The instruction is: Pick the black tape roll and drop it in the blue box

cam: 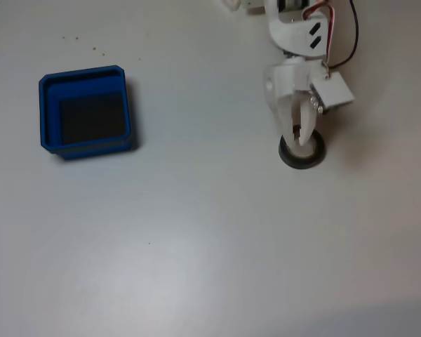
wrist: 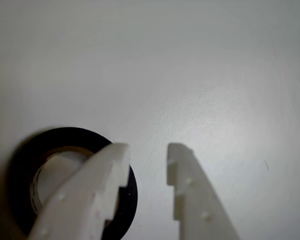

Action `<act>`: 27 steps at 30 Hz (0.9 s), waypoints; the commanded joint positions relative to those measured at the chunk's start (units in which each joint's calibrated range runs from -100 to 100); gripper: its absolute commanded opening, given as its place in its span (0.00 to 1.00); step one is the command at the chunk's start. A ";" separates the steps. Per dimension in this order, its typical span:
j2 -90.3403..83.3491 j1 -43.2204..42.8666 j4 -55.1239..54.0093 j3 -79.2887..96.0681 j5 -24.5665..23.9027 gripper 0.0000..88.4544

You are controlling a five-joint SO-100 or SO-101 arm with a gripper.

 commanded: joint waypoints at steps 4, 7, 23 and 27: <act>0.15 0.60 0.14 -4.78 -0.39 0.01; 0.15 0.51 0.06 -4.69 -0.56 0.01; 0.15 0.70 -0.02 -4.69 -0.21 0.01; 0.24 0.70 0.06 -4.60 -0.56 0.01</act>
